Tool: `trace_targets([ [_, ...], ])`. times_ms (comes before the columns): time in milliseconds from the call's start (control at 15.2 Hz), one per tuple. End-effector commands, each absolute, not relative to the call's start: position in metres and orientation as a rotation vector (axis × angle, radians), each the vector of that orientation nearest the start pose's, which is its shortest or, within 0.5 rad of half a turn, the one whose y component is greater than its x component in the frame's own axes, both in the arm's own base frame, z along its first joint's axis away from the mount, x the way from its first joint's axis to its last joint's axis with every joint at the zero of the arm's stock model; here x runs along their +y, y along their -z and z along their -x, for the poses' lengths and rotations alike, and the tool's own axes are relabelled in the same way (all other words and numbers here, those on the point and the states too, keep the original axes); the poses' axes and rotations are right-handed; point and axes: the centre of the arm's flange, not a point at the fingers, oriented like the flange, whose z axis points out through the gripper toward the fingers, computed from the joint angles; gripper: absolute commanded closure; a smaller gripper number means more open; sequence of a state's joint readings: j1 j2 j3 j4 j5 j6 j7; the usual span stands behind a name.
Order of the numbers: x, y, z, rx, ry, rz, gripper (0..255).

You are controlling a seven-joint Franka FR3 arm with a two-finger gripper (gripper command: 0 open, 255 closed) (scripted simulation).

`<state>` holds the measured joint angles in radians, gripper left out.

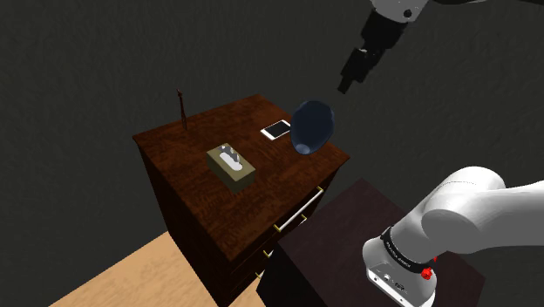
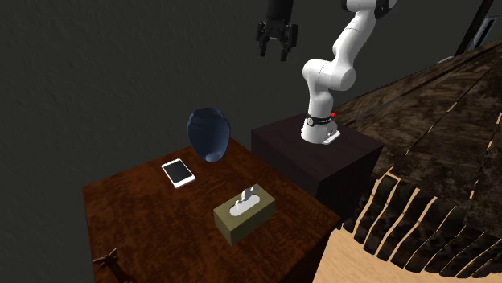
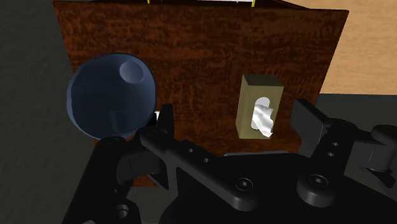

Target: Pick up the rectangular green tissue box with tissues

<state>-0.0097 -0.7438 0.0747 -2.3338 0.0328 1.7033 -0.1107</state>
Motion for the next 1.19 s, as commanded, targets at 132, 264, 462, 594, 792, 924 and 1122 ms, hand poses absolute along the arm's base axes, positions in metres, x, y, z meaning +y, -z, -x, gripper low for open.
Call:
trace_targets([
  [132,0.054,-0.586,-0.349,-0.220,0.134,3.182,0],
  [264,0.076,-0.571,-0.367,-0.193,0.091,3.214,0],
  [462,0.107,-0.547,-0.394,-0.150,0.025,3.261,0],
  [594,0.127,-0.529,-0.412,-0.122,-0.020,3.292,0],
  [792,0.154,-0.501,-0.439,-0.077,-0.090,3.335,0],
  [924,0.172,-0.481,-0.457,-0.046,-0.137,3.363,0],
  [1122,0.196,-0.450,-0.483,0.000,-0.210,3.403,0],
])
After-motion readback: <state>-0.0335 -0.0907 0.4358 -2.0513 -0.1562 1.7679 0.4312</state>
